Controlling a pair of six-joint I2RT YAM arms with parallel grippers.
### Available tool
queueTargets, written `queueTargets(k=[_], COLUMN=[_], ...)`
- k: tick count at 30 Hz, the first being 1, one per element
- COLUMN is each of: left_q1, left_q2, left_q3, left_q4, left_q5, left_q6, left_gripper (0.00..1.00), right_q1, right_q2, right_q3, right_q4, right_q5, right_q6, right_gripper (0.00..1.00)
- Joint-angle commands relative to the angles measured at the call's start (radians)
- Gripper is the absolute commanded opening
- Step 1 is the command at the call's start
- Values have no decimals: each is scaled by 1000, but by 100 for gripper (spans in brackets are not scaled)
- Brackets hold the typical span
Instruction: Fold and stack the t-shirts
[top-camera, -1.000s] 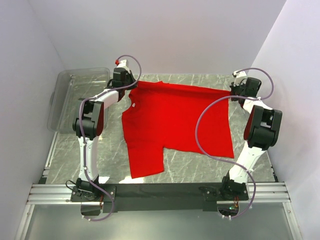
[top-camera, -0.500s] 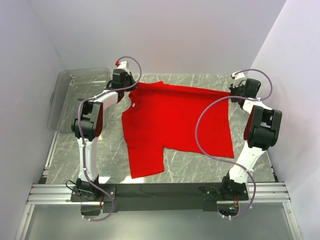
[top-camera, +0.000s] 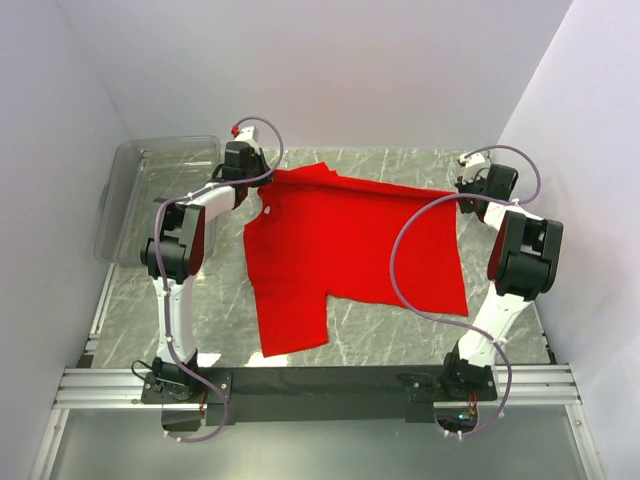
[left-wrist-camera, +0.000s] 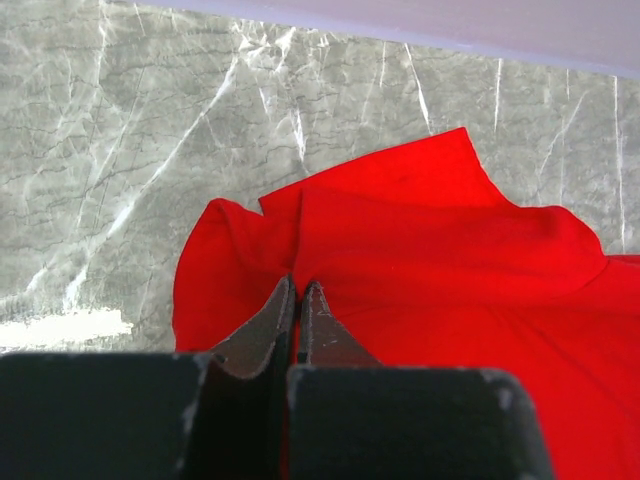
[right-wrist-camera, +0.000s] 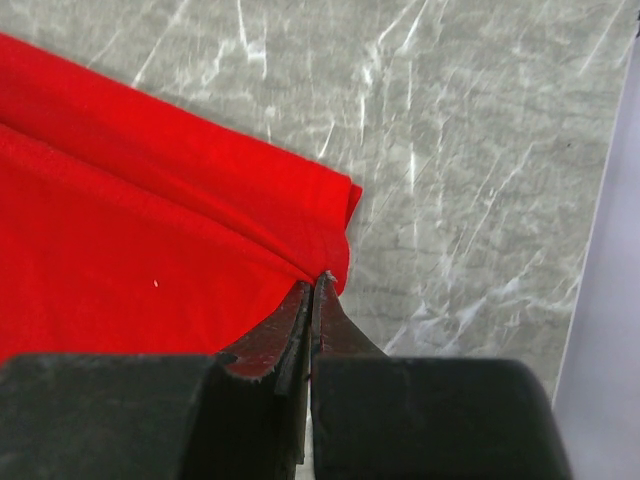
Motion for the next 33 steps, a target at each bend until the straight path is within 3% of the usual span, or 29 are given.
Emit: queueTargets(k=[1, 33], left_q1=[4, -10], left_q2=[-78, -154], left_q3=[-11, -126], left_q4=[21, 36], left_q5=[-19, -39], left_q6=[24, 39], left_gripper=[1, 1], right_q1=[-10, -10], right_q2=[-55, -49], right_q3=[-11, -7], right_q4=[13, -21], right_q5=[11, 25], right_q6=[-27, -44], right_gripper=[0, 2])
